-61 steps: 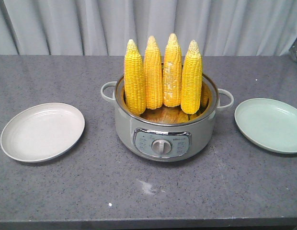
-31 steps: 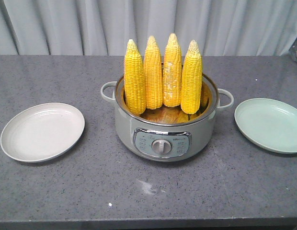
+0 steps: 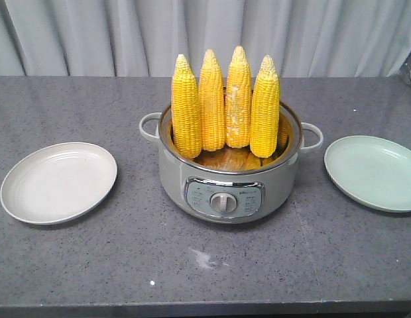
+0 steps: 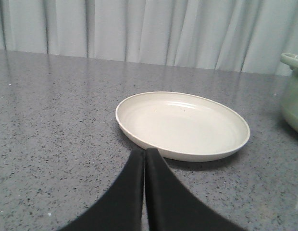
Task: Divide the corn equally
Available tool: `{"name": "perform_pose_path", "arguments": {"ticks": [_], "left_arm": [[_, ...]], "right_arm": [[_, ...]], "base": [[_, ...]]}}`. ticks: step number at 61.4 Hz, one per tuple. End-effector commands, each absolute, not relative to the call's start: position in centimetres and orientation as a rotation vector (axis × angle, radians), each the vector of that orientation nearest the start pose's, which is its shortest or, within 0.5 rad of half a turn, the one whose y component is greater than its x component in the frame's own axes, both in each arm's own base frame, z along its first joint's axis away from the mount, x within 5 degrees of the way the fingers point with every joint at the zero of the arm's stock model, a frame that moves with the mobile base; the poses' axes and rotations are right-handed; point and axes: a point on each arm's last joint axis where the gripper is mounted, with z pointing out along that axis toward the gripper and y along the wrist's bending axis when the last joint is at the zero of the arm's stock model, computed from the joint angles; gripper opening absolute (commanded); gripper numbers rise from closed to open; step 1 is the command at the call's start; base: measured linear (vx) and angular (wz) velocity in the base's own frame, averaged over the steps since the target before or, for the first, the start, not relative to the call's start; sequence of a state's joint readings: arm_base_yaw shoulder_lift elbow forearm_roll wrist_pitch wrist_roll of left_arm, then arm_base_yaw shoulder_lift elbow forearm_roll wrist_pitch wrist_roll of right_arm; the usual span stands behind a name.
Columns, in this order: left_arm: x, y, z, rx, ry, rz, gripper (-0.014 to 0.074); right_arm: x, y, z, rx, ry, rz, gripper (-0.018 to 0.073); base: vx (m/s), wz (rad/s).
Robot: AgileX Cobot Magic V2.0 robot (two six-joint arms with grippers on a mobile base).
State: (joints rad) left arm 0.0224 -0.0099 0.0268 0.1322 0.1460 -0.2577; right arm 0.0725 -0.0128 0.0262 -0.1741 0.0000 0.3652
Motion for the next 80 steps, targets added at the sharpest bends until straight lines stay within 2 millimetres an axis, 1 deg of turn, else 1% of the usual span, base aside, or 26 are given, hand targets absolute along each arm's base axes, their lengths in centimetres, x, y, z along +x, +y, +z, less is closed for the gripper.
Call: {"name": "perform_pose_path", "arguments": {"ticks": [1,14,18,20,24,27,31,36,39,43,50,55,58,63,70,74,80], "left_arm": [[5.6,0.2,19.9,-0.125,1.547,-0.088,-0.0007],[5.6,0.2,20.0,-0.124,1.535,-0.090,-0.0007],[5.5,0.1,20.2,-0.141,1.515,-0.116,-0.0007],[5.5,0.1,20.3,-0.169,1.510,-0.148,-0.0007],[5.5,0.1,20.5,-0.272,1.486,-0.266,-0.0007],[5.5,0.1,20.5,-0.370,1.470,-0.375,-0.0007],[5.5,0.0,20.5,-0.506,1.439,-0.525,-0.0007],[5.5,0.0,20.6,-0.583,1.412,-0.613,-0.0007],[5.5,0.0,20.5,-0.608,1.405,-0.640,-0.0007],[5.5,0.0,20.6,-0.620,1.396,-0.654,-0.0007],[5.5,0.0,20.6,-0.642,1.387,-0.678,-0.0007],[5.5,0.1,20.7,-0.717,1.346,-0.763,-0.0007],[5.5,0.1,20.9,-0.793,1.301,-0.847,-0.0007],[5.4,0.3,21.1,-0.911,1.222,-0.975,-0.0007],[5.4,0.4,21.4,-1.026,1.144,-1.107,-0.0007],[5.2,0.3,22.3,-1.020,1.129,-1.138,-0.0007],[4.6,0.1,24.7,-0.919,1.124,-1.115,-0.0007]], "right_arm": [[5.6,0.5,20.8,0.060,1.438,0.202,-0.0001],[5.6,0.5,20.8,0.060,1.438,0.202,-0.0001],[5.6,0.5,20.8,0.061,1.434,0.205,-0.0001],[5.6,0.5,20.9,0.069,1.429,0.216,-0.0001],[5.5,0.5,21.0,0.118,1.414,0.275,-0.0001],[5.5,0.5,21.1,0.187,1.393,0.357,-0.0001],[5.5,0.4,21.3,0.325,1.361,0.517,-0.0001],[5.5,0.3,21.4,0.483,1.322,0.693,-0.0001],[5.5,0.3,21.3,0.542,1.308,0.758,-0.0001],[5.5,0.3,21.3,0.574,1.299,0.794,-0.0001],[5.5,0.3,21.4,0.573,1.298,0.795,-0.0001],[5.5,0.3,21.4,0.570,1.290,0.796,-0.0001],[5.4,0.3,21.6,0.561,1.268,0.801,-0.0001],[5.2,0.3,22.7,0.524,1.187,0.816,-0.0001],[4.5,0.4,25.1,0.418,1.110,0.779,-0.0001],[4.1,0.5,26.6,0.354,1.101,0.732,-0.0001],[3.2,0.6,29.0,0.279,1.106,0.638,-0.0001]], "base": [[0.00,0.00],[0.00,0.00],[0.00,0.00],[0.00,0.00],[0.00,0.00],[0.00,0.00],[0.00,0.00],[0.00,0.00],[0.00,0.00],[0.00,0.00],[0.00,0.00],[0.00,0.00],[0.00,0.00],[0.00,0.00],[0.00,0.00],[0.00,0.00],[0.00,0.00]]}}
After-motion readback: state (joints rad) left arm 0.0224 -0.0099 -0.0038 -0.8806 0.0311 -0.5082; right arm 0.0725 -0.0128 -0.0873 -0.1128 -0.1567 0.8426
